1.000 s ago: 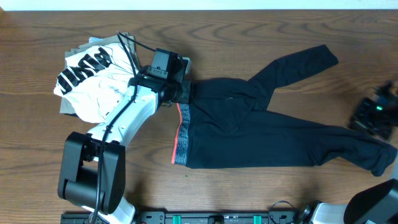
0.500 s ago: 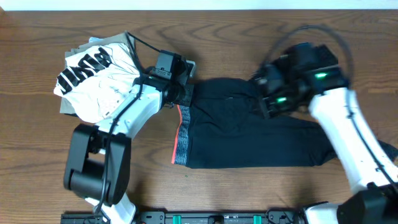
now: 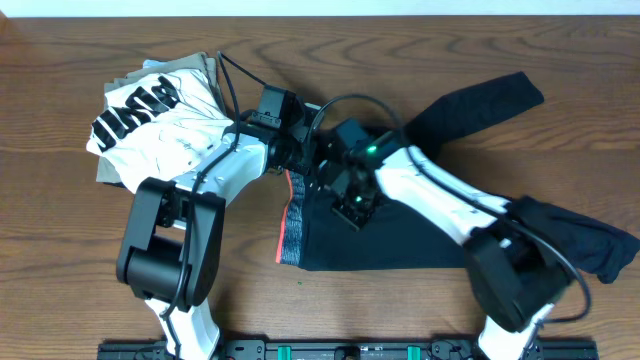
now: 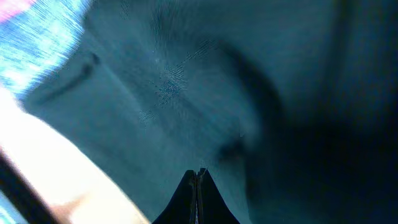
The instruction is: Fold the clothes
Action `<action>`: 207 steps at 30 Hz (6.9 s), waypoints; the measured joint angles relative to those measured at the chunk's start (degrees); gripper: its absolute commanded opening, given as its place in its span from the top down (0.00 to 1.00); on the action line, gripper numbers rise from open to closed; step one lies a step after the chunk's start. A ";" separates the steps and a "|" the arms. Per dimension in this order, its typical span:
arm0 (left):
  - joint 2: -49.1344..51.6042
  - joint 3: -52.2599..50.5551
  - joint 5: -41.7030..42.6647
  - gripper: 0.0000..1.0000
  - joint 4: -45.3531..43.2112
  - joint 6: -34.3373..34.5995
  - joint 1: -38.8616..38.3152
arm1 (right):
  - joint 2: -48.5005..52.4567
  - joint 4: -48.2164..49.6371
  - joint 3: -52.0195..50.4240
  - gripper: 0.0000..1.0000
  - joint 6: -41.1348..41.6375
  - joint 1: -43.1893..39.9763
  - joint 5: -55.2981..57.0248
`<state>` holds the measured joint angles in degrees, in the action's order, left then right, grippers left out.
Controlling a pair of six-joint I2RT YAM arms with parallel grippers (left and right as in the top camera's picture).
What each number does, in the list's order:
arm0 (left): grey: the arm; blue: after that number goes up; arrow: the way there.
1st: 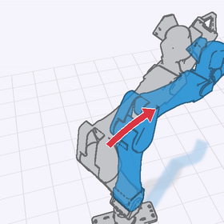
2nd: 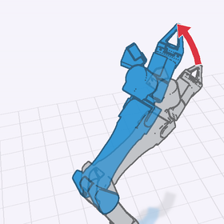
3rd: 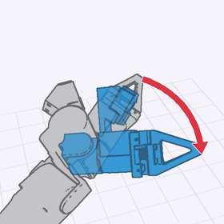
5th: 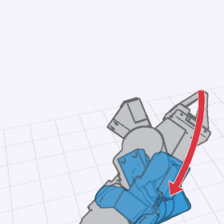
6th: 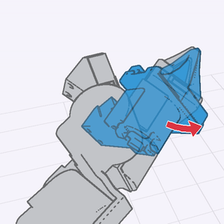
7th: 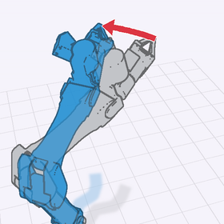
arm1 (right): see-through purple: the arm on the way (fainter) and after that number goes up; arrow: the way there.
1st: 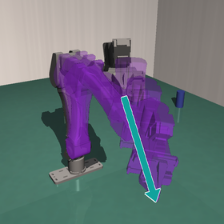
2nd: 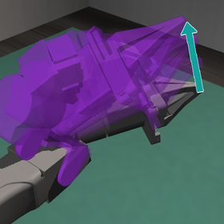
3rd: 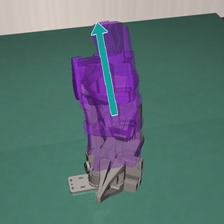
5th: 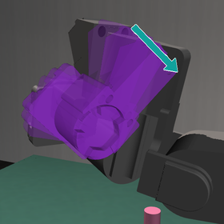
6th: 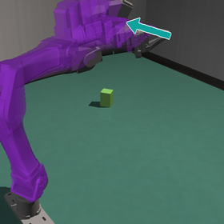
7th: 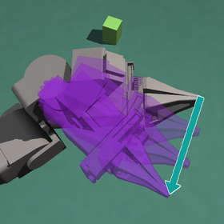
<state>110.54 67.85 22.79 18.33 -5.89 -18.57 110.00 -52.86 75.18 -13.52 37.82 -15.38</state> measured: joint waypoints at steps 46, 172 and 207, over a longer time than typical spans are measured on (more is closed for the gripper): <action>1.62 0.31 -0.72 0.68 -2.21 2.91 3.32 | 1.81 -6.45 -6.99 0.95 9.73 10.78 5.22; 1.40 0.55 5.88 0.39 2.12 5.90 -1.46 | 14.60 -3.48 18.47 0.53 20.22 -68.57 21.33; 1.73 2.38 15.28 0.94 -8.09 10.58 1.79 | 14.60 -4.20 18.47 0.53 20.22 -68.57 21.31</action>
<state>112.27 70.24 38.06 10.24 4.69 -16.78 124.60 -57.06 93.65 6.70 -30.74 5.93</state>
